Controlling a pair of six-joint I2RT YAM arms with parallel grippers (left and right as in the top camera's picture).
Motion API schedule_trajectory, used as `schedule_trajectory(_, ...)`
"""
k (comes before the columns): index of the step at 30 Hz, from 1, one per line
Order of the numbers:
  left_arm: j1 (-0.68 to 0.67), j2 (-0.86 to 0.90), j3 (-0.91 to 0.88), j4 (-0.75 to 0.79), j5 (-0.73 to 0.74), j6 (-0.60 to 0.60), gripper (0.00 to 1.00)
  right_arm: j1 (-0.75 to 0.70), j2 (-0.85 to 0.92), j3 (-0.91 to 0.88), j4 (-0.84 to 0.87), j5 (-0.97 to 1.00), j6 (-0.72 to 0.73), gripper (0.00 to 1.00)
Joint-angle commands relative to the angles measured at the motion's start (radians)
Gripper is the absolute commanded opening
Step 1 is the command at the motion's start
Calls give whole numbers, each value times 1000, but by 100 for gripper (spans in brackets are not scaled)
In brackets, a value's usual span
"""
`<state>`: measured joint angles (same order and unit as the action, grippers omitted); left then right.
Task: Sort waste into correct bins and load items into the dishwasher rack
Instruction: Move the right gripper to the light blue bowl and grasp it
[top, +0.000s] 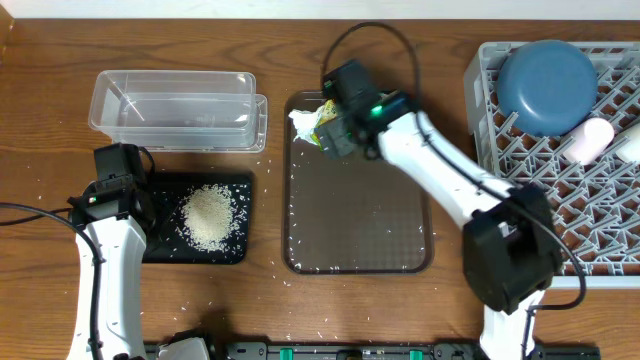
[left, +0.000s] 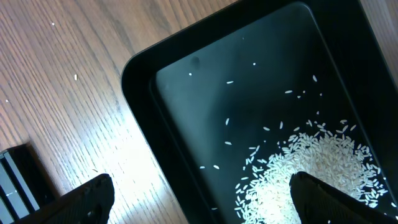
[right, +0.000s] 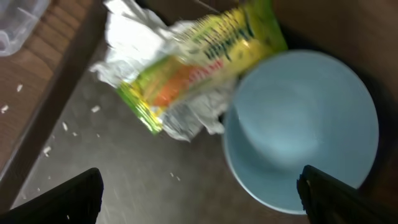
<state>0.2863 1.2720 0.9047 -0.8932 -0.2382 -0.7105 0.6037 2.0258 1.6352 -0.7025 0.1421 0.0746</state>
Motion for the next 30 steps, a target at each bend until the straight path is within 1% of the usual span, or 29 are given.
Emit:
schedule_trajectory(1, 3, 6, 2, -3, -5, -9, 93, 11, 38, 0, 13, 116, -3, 96)
schedule_trajectory(5, 3, 6, 2, -3, -5, -9, 93, -1, 89, 0, 14, 112, 7, 89)
schedule_trajectory(9, 3, 6, 2, -3, -5, -9, 93, -8, 120, 0, -6, 109, 7, 88)
schedule_trajectory(14, 3, 6, 2, -3, -5, -9, 93, -8, 122, 0, -48, 108, 19, 78)
schedule_trajectory(15, 3, 6, 2, -4, -5, -9, 93, -8, 122, 0, -68, 106, 35, 73)
schedule_trajectory(17, 3, 6, 2, -3, -5, -9, 93, -8, 122, 0, -99, 91, 49, 60)
schedule_trajectory(19, 3, 6, 2, -4, -5, -9, 93, -8, 122, 0, -131, 76, 64, 53)
schedule_trajectory(21, 3, 6, 2, -3, -5, -9, 93, -8, 122, 0, -158, 66, 72, 51)
schedule_trajectory(25, 3, 6, 2, -3, -5, -9, 93, -5, 115, 0, -219, 59, 121, 52)
schedule_trajectory(30, 3, 6, 2, -3, -5, -9, 93, -5, 79, 1, -306, -5, 142, 43)
